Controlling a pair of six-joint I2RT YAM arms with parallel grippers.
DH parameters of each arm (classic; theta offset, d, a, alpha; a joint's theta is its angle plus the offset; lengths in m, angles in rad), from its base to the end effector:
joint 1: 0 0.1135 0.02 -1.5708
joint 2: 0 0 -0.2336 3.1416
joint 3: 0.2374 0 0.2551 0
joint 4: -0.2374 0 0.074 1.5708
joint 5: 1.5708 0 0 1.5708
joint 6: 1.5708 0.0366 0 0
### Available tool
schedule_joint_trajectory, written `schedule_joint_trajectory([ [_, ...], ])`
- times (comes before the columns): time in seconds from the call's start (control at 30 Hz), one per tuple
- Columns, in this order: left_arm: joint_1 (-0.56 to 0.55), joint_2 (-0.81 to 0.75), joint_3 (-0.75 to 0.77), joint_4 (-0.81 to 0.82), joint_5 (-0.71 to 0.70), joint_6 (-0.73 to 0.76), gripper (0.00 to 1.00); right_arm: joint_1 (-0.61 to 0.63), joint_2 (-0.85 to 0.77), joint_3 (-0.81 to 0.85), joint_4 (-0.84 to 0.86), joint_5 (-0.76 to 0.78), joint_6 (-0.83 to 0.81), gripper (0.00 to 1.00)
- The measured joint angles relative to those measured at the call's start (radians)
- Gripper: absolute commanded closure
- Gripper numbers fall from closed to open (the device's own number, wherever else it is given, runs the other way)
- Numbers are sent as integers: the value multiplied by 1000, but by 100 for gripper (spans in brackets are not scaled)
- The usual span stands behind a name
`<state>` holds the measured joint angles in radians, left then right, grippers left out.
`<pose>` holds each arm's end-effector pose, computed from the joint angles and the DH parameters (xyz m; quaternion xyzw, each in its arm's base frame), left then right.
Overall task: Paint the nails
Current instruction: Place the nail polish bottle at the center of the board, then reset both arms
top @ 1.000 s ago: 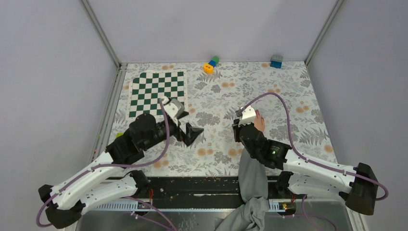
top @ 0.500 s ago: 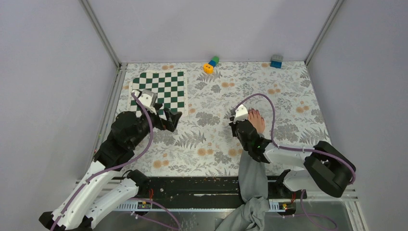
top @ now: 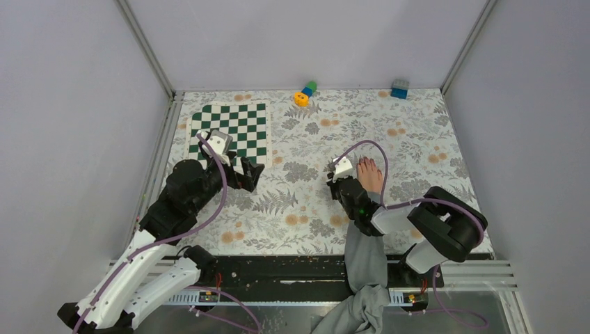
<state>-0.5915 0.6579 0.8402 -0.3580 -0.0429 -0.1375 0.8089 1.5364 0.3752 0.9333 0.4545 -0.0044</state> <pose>0.1478 -0.0974 0.3410 0.1590 0.7497 -0.2136 0.6059 0.1979 0.1842 0.1193 -0.1730 0.7560 0.0750 0.6268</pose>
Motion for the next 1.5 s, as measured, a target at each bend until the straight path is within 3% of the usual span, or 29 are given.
schedule_joint_trajectory([
  [0.23,0,0,0,-1,-7,6,1,0,41,0,45,28,-24,96],
  [0.53,0,-2,0,-2,-14,6,1,-1,56,0,45,39,-24,64],
  [0.8,0,-2,0,-6,-19,6,1,-2,56,0,48,61,-22,49],
  [0.93,0,-2,0,-6,-20,6,1,-3,56,0,49,61,-20,26],
  [1.0,0,-2,0,-6,-22,6,1,-3,56,0,49,62,-17,21],
  [1.27,0,-3,0,-6,-31,7,1,-3,33,0,34,58,-17,13],
  [1.5,8,-21,0,-8,-53,18,1,-4,-153,2,-134,37,20,10],
])
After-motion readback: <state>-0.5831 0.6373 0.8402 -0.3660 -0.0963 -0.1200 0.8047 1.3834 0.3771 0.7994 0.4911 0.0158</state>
